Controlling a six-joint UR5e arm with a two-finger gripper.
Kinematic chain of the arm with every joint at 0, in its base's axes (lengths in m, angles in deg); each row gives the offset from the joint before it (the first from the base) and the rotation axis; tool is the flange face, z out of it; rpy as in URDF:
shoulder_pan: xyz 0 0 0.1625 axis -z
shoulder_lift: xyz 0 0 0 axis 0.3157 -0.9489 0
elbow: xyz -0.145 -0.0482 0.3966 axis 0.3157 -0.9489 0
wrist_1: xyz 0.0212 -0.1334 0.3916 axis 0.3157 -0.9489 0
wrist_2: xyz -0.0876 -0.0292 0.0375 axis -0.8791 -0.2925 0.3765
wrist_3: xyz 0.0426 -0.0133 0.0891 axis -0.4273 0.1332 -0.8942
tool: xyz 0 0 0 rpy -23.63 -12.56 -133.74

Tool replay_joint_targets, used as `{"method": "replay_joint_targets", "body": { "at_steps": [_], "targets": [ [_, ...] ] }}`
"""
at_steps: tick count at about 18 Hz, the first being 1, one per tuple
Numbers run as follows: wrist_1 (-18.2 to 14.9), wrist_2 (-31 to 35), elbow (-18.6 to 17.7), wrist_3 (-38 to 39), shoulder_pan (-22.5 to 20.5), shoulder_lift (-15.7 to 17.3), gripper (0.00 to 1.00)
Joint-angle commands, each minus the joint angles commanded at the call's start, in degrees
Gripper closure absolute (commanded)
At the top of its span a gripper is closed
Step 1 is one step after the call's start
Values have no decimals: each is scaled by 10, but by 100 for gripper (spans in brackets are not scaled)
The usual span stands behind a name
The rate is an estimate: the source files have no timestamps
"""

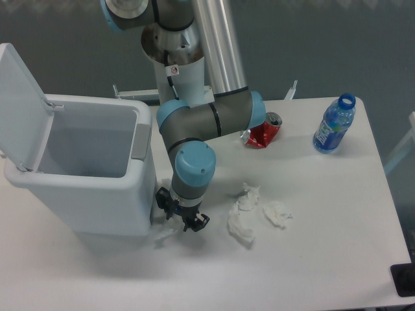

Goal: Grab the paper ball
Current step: 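Lower the open gripper down onto the paper ball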

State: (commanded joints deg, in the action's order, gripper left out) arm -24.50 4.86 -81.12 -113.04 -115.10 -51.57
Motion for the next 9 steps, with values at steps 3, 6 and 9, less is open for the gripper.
{"method": "replay_joint_targets", "body": {
  "at_steps": [3,6,9],
  "targets": [
    [1,0,4,0,-4,0,68],
    [1,0,5,1,-8,1,72],
    [0,0,19,9,-16,2,74]
  ]
}}
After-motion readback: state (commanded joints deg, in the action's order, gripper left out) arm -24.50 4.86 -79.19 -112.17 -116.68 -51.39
